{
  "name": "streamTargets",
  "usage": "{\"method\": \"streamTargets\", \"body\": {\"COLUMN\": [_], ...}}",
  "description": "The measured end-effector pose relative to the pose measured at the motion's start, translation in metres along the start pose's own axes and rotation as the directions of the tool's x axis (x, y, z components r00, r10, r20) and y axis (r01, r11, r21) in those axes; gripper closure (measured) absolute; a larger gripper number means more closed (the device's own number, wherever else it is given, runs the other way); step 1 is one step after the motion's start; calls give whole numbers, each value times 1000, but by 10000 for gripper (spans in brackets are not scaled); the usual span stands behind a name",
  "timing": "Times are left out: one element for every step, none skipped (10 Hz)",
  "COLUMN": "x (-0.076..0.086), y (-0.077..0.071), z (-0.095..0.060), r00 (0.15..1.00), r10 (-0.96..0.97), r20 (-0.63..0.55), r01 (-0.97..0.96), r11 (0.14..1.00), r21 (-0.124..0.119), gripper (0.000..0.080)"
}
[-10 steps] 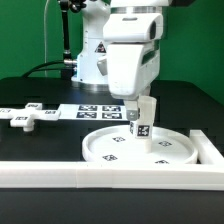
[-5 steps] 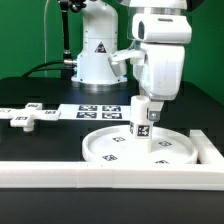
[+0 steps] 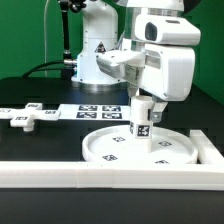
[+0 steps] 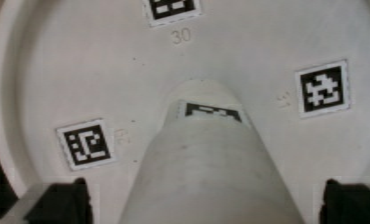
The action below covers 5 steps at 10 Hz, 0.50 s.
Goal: Assemble round table
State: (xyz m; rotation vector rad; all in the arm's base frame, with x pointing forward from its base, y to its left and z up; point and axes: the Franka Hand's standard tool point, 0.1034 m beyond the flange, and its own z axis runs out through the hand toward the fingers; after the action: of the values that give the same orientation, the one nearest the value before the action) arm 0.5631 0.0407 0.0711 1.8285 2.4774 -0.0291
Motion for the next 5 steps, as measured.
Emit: {"method": "streamTargets", "body": {"x": [0, 0, -1, -1, -1], "y": [0, -1, -1, -1, -1], "z": [0, 0, 0, 0, 0], "r00": [1000, 1000, 1000, 1000, 1000], "r10": [2, 4, 5, 5, 25], "r20": [0, 0, 0, 0, 0], "r01": [-2, -4, -5, -5, -25], "r11": [1000, 1000, 1000, 1000, 1000], "r21": [1, 2, 2, 2, 2], "gripper": [151, 273, 396, 393, 393]}}
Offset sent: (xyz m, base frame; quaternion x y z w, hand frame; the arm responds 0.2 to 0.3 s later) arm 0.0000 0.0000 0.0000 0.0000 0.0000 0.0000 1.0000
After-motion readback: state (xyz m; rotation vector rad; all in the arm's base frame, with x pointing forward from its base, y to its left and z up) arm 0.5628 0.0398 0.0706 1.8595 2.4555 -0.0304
